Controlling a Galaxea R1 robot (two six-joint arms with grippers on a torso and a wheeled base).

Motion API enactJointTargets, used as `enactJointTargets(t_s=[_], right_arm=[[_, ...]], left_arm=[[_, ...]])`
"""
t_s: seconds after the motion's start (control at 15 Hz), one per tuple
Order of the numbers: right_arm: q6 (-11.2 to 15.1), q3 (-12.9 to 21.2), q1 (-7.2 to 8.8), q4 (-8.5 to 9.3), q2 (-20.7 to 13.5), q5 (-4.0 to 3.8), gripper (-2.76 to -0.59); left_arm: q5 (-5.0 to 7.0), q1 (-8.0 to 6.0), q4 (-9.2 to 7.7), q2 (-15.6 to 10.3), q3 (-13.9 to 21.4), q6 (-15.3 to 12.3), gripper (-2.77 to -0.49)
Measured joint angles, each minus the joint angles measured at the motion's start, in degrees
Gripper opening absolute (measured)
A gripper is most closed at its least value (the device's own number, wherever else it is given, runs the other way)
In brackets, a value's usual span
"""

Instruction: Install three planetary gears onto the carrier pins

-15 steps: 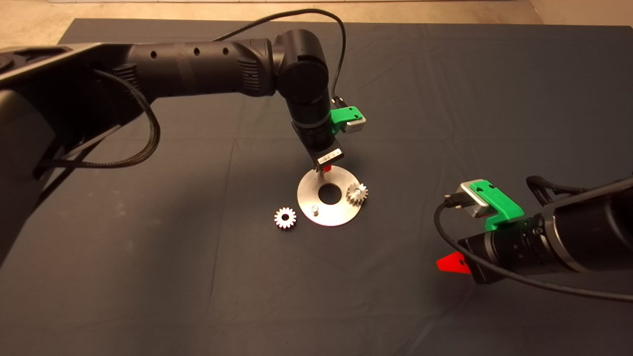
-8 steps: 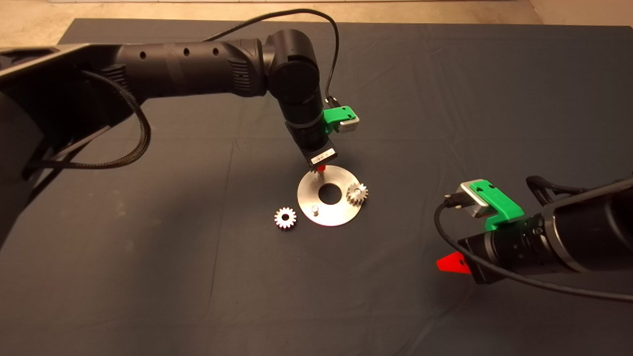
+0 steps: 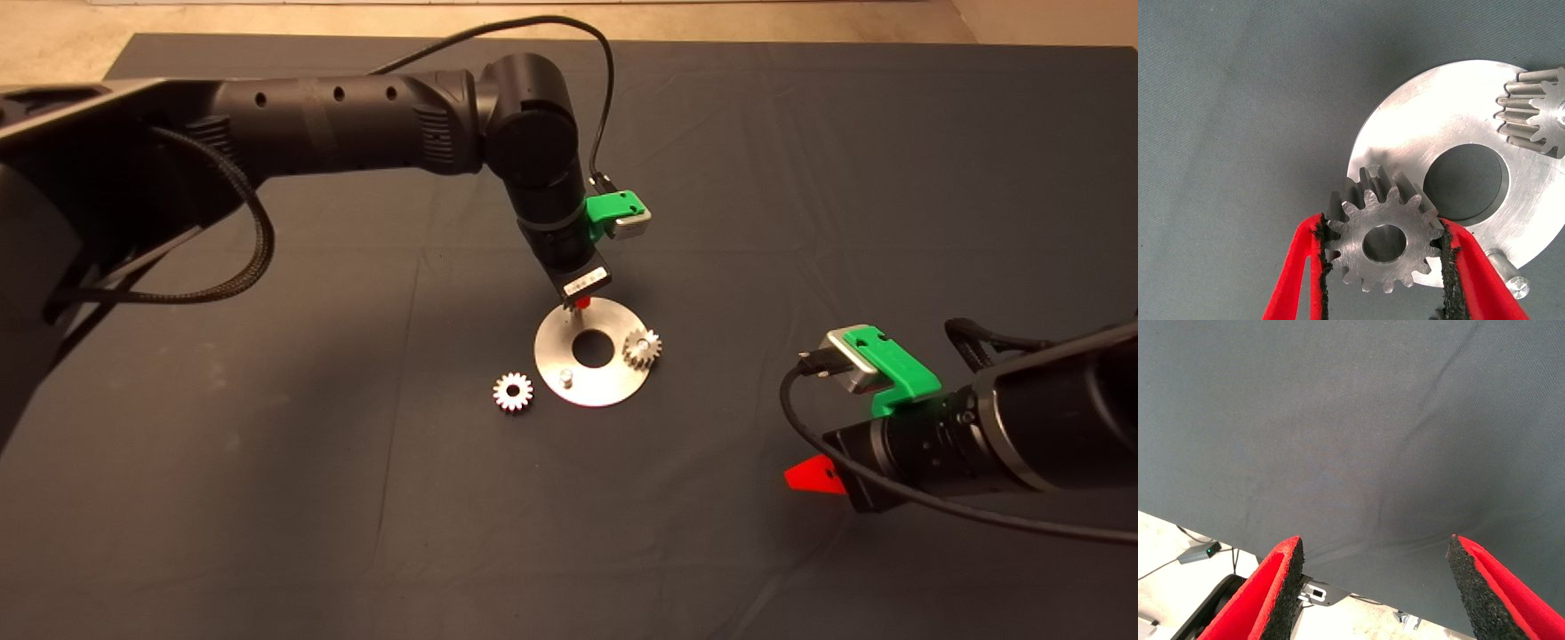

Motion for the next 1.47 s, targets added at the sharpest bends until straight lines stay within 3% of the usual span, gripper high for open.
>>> enactJointTargets(t_s=[0.2, 1.07, 1.47], right_arm=[[0.0, 0.0, 0.0, 0.0, 0.0, 0.0, -1.75], [0.0, 0.0, -0.65, 0.04, 0.0, -0.02, -1.75], [0.0, 0.0, -0.69, 0.04, 0.0, 0.0, -1.75]], left_arm=[[-0.61, 1.1, 0.0, 0.1, 0.0, 0.0, -2.49], [-1.93, 1.11, -0.24, 0.2, -1.2, 0.1, -2.49], [-2.32, 1.06, -0.63, 0.2, -1.8, 1.5, -2.5]])
